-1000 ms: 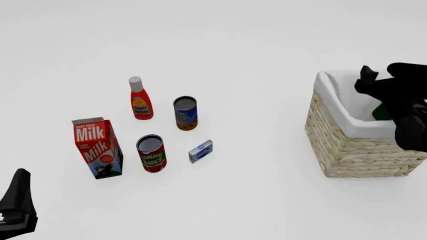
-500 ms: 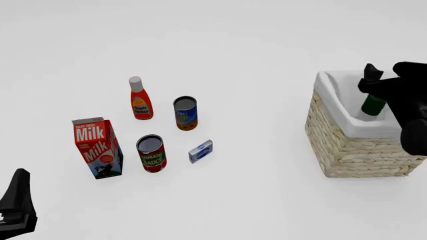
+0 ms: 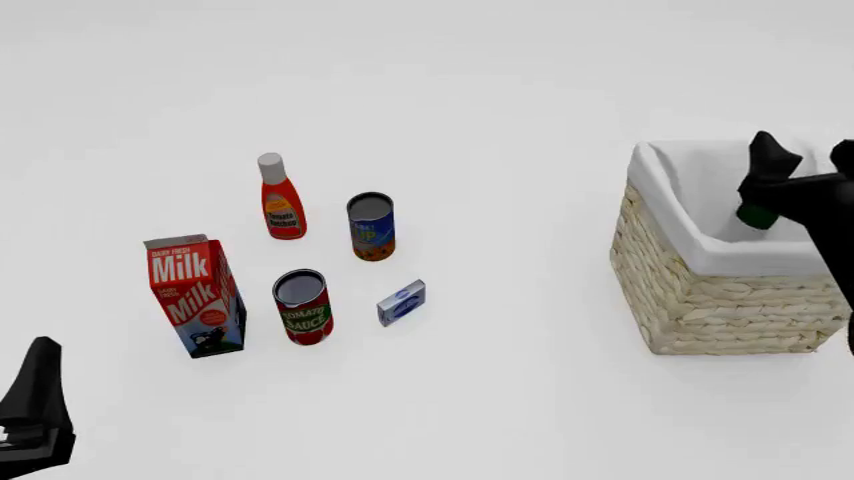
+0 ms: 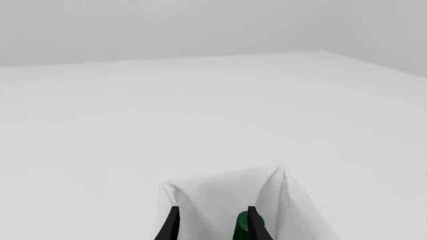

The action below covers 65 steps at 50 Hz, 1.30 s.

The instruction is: Pick the salad dressing and place it in the basket.

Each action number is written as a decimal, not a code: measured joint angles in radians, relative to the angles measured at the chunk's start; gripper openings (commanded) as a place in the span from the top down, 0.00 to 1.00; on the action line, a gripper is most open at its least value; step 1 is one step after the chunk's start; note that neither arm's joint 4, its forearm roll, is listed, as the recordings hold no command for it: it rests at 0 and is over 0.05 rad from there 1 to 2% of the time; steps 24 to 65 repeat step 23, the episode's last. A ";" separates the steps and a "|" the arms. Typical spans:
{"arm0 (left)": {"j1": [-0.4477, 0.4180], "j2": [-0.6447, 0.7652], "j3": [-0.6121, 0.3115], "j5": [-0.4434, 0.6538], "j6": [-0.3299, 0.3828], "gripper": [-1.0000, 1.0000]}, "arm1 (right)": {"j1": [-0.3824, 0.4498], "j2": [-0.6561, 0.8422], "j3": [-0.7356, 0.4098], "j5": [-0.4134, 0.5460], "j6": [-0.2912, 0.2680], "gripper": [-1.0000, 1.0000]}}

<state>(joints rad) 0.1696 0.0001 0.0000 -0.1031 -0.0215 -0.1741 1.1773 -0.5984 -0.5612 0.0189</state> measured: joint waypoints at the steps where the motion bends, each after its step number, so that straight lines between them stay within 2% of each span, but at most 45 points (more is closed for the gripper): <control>1: 0.000 0.000 0.000 0.000 0.000 0.00 | 0.002 -0.014 0.009 0.003 0.001 0.00; 23: -0.009 0.000 0.000 -0.009 0.000 0.00 | 0.029 -0.303 0.182 0.104 0.033 0.00; 65: -0.009 0.000 0.000 -0.009 0.000 0.00 | 0.029 -0.303 0.182 0.104 0.033 0.00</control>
